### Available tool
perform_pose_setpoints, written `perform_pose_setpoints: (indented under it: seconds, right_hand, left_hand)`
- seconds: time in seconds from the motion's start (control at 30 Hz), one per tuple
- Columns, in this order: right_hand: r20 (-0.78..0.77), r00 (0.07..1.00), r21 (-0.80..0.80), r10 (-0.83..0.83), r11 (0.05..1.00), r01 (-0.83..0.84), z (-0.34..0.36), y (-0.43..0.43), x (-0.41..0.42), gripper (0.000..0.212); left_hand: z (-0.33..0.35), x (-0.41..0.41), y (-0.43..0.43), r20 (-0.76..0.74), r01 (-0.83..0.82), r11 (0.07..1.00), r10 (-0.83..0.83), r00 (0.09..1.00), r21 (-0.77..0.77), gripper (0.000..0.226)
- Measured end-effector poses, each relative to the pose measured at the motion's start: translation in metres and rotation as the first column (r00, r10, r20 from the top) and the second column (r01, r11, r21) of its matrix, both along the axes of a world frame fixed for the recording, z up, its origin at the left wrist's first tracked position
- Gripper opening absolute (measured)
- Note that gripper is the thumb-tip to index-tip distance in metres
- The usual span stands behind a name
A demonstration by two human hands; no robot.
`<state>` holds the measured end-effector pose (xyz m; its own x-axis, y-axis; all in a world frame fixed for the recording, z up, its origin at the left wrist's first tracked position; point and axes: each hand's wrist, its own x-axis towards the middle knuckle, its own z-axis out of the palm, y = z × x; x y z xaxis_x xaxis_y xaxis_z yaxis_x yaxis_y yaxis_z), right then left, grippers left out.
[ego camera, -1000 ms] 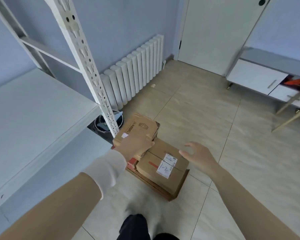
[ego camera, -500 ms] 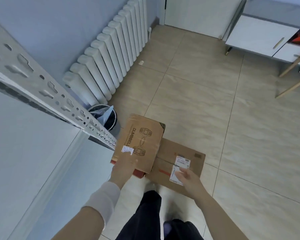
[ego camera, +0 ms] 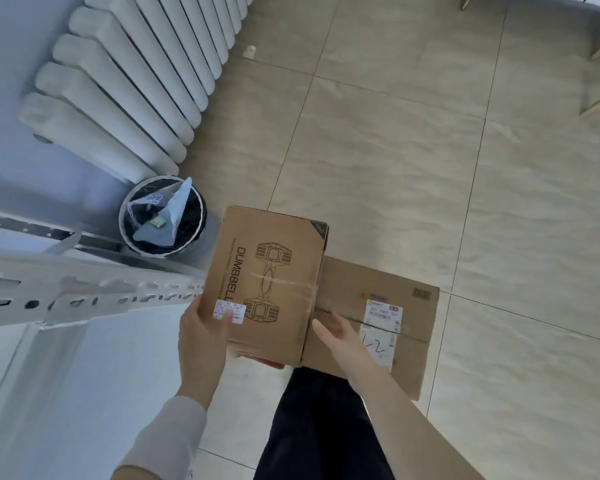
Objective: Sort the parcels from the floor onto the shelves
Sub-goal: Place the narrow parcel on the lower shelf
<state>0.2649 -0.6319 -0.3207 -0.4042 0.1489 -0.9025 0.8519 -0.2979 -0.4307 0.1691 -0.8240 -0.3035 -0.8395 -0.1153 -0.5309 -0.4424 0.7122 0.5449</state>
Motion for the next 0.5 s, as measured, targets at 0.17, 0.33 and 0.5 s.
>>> perform_pose_setpoints:
  seconds: [0.17, 0.33, 0.5]
  right_hand:
    - [-0.086, 0.995, -0.181, -0.051, 0.983, 0.034, -0.028, -0.010, -0.014, 0.078]
    - [-0.111, 0.987, -0.164, -0.117, 0.982, 0.098, -0.023, -0.013, -0.013, 0.079]
    - [-0.199, 0.967, -0.093, -0.159, 0.985, 0.143, 0.021, -0.002, -0.006, 0.079]
  left_hand:
    - [-0.027, -0.008, -0.002, 0.038, -0.014, 1.000, 0.013, 0.999, 0.018, 0.055]
    - [-0.027, -0.008, 0.000, 0.034, -0.031, 0.999, 0.031, 0.999, 0.016, 0.057]
    - [0.001, -0.004, 0.011, 0.062, -0.061, 0.988, 0.053, 0.997, 0.141, 0.050]
